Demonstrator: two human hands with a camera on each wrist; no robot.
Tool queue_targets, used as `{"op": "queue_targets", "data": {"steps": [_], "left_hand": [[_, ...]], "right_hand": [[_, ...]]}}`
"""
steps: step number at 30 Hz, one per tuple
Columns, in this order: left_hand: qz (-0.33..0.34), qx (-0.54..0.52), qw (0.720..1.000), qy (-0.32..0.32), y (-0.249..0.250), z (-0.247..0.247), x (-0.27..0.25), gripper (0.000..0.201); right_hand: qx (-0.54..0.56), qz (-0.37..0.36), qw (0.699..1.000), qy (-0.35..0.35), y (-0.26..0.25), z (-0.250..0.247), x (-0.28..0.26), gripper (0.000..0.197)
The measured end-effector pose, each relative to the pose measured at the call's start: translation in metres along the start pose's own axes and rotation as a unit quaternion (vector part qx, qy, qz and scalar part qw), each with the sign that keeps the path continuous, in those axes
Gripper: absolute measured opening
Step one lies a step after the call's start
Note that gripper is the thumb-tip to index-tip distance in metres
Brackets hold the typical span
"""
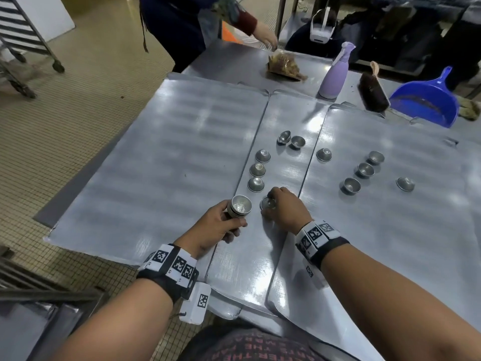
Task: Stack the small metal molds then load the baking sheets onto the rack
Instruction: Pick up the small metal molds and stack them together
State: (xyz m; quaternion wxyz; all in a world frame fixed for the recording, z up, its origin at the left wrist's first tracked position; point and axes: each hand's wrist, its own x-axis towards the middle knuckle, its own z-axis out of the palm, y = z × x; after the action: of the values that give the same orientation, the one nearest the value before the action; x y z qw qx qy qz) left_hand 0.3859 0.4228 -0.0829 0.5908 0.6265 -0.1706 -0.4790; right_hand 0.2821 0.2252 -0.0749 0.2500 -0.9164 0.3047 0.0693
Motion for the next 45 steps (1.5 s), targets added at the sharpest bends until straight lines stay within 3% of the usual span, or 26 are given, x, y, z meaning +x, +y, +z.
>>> {"op": "queue_targets", "data": {"steps": [4,14,27,33,36,41,45], "left_hand": [[-0.003,0.002,1.000,-0.007,0.004,0.002,0.004,0.030],[-0.009,0.005,1.000,-0.017,0.007,0.008,0.008,0.029],[-0.019,-0.009,1.000,-0.009,0.003,0.016,0.001,0.028],[-0.023,-0.008,1.000,-0.009,0.001,0.020,-0.001,0.028],[-0.023,-0.014,1.000,-0.011,-0.001,0.023,-0.002,0.028],[-0.027,-0.020,0.999,-0.006,-0.003,0.029,-0.002,0.030],[-0.023,-0.022,0.999,-0.006,-0.005,0.031,-0.003,0.033]], "right_hand": [[0.014,0.012,1.000,0.003,0.002,-0.001,-0.003,0.049],[0.068,-0.005,0.997,0.046,0.014,-0.004,-0.013,0.028],[0.014,-0.022,0.999,0.018,0.019,-0.002,-0.023,0.051],[0.001,-0.026,0.999,0.025,0.019,-0.004,-0.029,0.044],[0.033,-0.027,0.998,0.045,0.020,-0.009,-0.034,0.034],[0.179,-0.023,0.979,0.097,0.016,-0.021,-0.040,0.049],[0.279,-0.039,0.954,0.101,0.001,-0.035,-0.048,0.048]]}}
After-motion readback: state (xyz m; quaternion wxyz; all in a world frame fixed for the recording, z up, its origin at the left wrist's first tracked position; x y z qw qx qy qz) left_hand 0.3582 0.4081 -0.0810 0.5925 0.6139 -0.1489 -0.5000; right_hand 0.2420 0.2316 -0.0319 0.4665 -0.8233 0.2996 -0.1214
